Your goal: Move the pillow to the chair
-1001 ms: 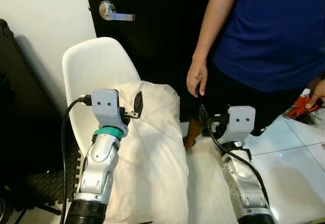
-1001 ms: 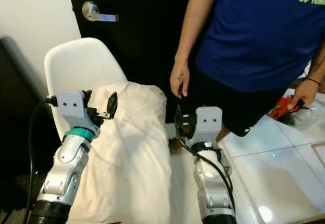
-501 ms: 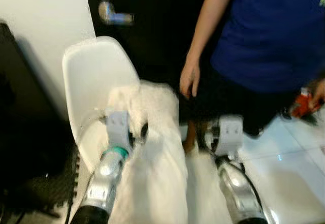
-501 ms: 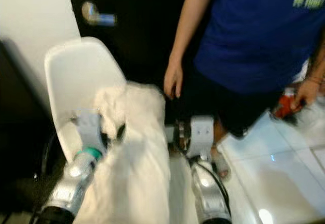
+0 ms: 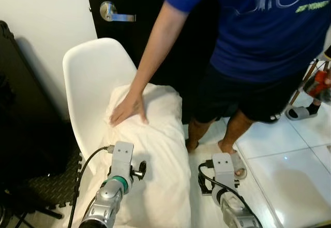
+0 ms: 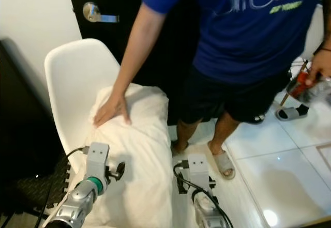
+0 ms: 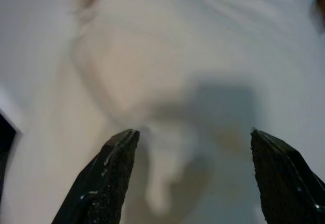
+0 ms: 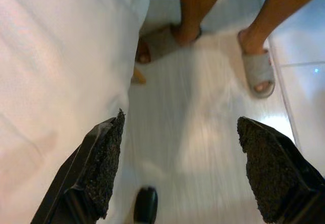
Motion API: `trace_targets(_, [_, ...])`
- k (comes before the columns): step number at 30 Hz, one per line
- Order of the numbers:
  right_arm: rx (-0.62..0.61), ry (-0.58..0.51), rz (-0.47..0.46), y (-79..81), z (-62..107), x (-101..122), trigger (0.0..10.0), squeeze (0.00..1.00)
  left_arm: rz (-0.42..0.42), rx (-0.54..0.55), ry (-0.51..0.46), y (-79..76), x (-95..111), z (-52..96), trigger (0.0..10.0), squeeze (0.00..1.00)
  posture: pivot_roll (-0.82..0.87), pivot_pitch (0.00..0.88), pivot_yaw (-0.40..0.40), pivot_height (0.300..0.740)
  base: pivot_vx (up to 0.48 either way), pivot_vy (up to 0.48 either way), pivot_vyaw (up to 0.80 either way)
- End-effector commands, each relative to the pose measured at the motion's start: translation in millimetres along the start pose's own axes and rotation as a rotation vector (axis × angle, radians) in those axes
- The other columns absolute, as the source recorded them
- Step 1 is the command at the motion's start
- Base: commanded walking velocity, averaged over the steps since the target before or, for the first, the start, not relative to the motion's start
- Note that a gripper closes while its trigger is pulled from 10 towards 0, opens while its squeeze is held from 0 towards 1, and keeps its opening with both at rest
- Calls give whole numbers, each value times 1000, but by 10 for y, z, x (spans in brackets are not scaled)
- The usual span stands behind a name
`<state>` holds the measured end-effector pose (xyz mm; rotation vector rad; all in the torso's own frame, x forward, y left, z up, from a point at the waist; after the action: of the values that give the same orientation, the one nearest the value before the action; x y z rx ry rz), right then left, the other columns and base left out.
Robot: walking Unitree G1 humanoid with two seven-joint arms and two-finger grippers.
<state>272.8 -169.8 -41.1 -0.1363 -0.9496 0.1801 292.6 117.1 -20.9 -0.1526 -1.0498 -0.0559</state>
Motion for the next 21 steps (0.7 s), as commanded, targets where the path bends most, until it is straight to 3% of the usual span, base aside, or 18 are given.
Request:
trace_targets(1, [7,32,15,17,5,-82,10000,0,-21,-2,28,0,-86,8,10000,0,-5,0,61,740,0,0,0])
trace_targets(21, [-10,10,0,15,-31,-22,10000,0,-34,-5,21,-24,-69,-22,10000,0,6,0,65,740,0,0,0])
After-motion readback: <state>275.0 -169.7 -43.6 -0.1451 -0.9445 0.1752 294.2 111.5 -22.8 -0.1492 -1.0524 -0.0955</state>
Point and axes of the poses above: a point about 5 cm out from each wrist's last joint towards the gripper, its own z axis pointing back from the gripper into the wrist, its own x axis along the axis of the wrist's last joint, y = z × x, the point moved 2 cm from there along -z, pointing out of the wrist towards the gripper, and after that the axes turned 6 degrees about z, right-handed, at the moved point
